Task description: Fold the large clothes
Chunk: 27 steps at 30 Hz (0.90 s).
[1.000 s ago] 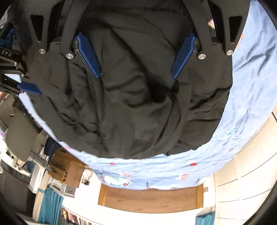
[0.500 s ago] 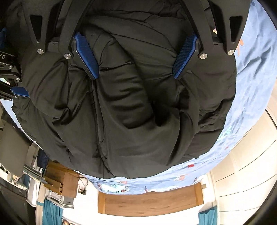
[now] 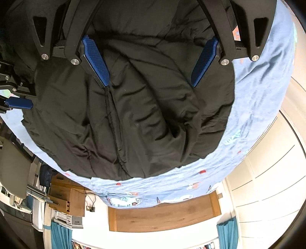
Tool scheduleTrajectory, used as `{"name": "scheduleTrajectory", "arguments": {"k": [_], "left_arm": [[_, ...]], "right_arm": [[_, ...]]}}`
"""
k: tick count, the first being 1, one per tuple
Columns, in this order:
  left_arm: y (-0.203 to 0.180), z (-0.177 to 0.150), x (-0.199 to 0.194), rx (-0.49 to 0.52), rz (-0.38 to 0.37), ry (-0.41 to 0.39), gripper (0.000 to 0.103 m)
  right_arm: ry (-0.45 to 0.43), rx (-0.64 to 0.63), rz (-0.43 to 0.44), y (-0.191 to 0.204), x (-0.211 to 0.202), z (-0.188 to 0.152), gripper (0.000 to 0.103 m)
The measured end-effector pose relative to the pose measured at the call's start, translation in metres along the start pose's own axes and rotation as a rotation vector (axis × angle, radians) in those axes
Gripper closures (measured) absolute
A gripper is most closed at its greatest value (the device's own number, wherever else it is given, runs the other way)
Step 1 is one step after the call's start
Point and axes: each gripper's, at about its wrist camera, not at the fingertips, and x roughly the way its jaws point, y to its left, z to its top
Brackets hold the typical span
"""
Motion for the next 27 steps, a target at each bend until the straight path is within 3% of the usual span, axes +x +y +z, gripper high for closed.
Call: {"name": "scheduleTrajectory", "arguments": {"k": [11, 15, 20, 27], "left_arm": [[0.008, -0.011, -0.053, 0.009, -0.003, -0.04, 0.008], [0.014, -0.016, -0.074, 0.015, -0.008, -0.045, 0.005], [0.044, -0.03, -0.105, -0.006, -0.003, -0.06, 0.002], [0.102, -0.072, -0.125, -0.098, 0.005, 0.004, 0.001]], "right_arm": [[-0.006, 0.047, -0.006, 0.001, -0.059, -0.043, 0.06], [-0.033, 0.075, -0.018, -0.005, -0.088, -0.057, 0.049], [-0.077, 0.115, -0.036, -0.022, -0.132, -0.075, 0.044], [-0.108, 0.188, -0.08, -0.059, -0.191, -0.116, 0.037]]}}
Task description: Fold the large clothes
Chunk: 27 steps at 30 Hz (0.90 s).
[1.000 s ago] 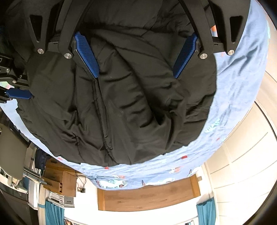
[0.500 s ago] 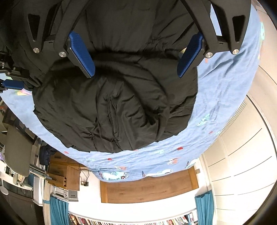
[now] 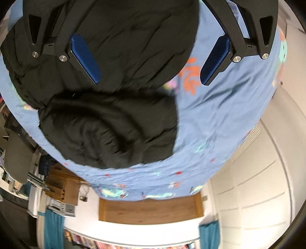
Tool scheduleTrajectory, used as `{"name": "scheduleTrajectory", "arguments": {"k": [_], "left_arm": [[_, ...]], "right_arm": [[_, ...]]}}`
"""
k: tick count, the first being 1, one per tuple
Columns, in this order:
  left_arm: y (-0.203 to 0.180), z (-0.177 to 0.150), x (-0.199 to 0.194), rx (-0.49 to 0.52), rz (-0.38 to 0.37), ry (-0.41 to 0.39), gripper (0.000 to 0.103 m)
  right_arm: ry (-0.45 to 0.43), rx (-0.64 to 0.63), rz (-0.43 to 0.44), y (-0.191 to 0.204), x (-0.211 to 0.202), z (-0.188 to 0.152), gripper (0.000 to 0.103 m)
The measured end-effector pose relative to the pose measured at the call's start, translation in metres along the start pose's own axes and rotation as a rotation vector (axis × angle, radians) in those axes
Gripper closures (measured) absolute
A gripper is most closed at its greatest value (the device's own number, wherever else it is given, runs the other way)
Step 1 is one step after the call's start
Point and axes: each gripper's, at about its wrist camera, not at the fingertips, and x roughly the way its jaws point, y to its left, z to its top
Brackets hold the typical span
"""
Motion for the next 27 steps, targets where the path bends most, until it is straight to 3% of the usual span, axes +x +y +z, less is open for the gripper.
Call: {"name": "scheduleTrajectory", "arguments": {"k": [10, 18, 23, 27], "left_arm": [[0.087, -0.083, -0.002, -0.165, 0.008, 0.135, 0.001], [0.125, -0.141, 0.019, -0.298, -0.056, 0.257, 0.001], [0.136, -0.167, 0.036, -0.372, -0.144, 0.309, 0.001], [0.134, -0.183, 0.05, -0.433, -0.266, 0.355, 0.001]], "right_arm": [[0.122, 0.146, -0.048, -0.066, 0.0, -0.074, 0.035], [0.223, 0.223, 0.029, -0.084, 0.038, -0.116, 0.035], [0.271, 0.26, 0.072, -0.091, 0.058, -0.136, 0.035], [0.292, 0.309, 0.12, -0.097, 0.066, -0.148, 0.033]]}}
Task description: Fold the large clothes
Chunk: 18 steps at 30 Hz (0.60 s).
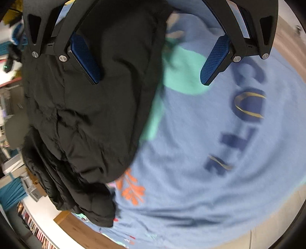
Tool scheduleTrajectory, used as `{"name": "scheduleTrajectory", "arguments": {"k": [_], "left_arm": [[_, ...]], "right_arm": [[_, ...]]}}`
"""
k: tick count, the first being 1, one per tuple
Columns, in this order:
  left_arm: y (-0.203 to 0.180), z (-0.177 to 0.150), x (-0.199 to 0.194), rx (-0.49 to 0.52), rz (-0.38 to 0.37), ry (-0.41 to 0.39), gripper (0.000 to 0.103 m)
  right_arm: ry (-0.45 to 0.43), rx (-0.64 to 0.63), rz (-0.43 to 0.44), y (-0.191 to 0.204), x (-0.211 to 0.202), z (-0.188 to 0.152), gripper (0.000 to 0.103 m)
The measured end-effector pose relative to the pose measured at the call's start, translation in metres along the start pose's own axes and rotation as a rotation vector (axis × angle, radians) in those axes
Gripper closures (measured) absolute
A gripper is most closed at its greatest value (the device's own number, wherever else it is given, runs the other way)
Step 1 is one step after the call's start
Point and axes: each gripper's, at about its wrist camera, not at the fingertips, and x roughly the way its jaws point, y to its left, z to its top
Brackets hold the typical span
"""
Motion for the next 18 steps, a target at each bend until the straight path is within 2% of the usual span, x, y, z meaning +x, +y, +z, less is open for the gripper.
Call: {"name": "scheduleTrajectory", "arguments": {"k": [1, 7, 12, 14, 15, 16, 18], "left_arm": [[-0.001, -0.003, 0.004, -0.001, -0.043, 0.018, 0.001], [-0.017, -0.017, 0.018, 0.022, -0.157, 0.097, 0.001], [-0.031, -0.025, 0.023, 0.047, -0.148, 0.105, 0.003], [-0.035, -0.026, 0.021, 0.049, -0.137, 0.098, 0.011], [-0.037, -0.027, 0.02, 0.052, -0.134, 0.094, 0.018], [-0.037, -0.027, 0.019, 0.054, -0.139, 0.093, 0.03], [-0.04, -0.025, 0.018, 0.056, -0.14, 0.092, 0.038]], "right_arm": [[0.004, 0.004, 0.011, -0.001, 0.001, -0.001, 0.033], [0.053, 0.013, 0.099, 0.0, 0.013, -0.008, 0.032], [0.082, 0.021, 0.155, 0.007, 0.022, -0.013, 0.032], [0.078, 0.018, 0.154, 0.008, 0.021, -0.014, 0.032], [0.077, 0.017, 0.161, 0.009, 0.021, -0.014, 0.032], [0.078, 0.013, 0.165, 0.01, 0.02, -0.015, 0.032], [0.077, 0.005, 0.167, 0.012, 0.021, -0.016, 0.033]]}}
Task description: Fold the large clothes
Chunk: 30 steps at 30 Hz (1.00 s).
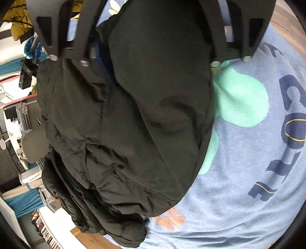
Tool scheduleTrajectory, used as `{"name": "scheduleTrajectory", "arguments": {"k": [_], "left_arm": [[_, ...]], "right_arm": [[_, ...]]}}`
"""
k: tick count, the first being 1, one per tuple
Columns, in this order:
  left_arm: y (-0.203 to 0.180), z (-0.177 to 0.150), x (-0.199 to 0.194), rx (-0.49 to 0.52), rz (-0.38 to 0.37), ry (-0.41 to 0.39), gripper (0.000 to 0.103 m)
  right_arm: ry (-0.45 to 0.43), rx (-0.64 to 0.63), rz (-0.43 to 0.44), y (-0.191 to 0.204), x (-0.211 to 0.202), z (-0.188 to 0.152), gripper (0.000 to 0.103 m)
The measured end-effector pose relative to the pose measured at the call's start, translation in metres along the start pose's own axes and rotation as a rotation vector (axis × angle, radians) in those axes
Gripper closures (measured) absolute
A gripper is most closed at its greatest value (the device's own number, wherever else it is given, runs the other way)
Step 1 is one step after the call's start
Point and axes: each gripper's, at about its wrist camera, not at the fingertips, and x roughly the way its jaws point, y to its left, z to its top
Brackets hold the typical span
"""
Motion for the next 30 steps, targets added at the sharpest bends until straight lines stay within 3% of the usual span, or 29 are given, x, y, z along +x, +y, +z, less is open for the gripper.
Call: {"name": "scheduleTrajectory", "arguments": {"k": [2, 4, 6, 9, 12, 18, 30], "left_arm": [[-0.004, 0.002, -0.001, 0.007, 0.0, 0.001, 0.047], [-0.01, 0.003, -0.001, 0.017, 0.003, 0.0, 0.059], [-0.017, 0.005, 0.0, 0.028, 0.007, -0.003, 0.065], [-0.028, 0.007, 0.0, 0.045, 0.022, -0.008, 0.076], [-0.036, 0.01, -0.004, 0.057, 0.033, -0.025, 0.084], [-0.053, 0.02, -0.03, 0.074, 0.0, -0.099, 0.089], [-0.083, 0.069, -0.082, 0.114, -0.035, -0.247, 0.089]], "right_arm": [[-0.001, -0.007, 0.005, 0.001, 0.0, -0.002, 0.035], [-0.008, -0.015, 0.015, 0.002, -0.002, -0.004, 0.043], [-0.012, -0.028, 0.03, 0.006, -0.003, -0.005, 0.066], [-0.017, -0.069, 0.036, 0.017, -0.003, -0.007, 0.081], [-0.032, -0.114, 0.047, 0.031, -0.008, -0.006, 0.089], [-0.12, -0.195, 0.059, 0.061, -0.029, 0.005, 0.094], [-0.339, -0.258, 0.118, 0.103, -0.09, 0.051, 0.094]]}}
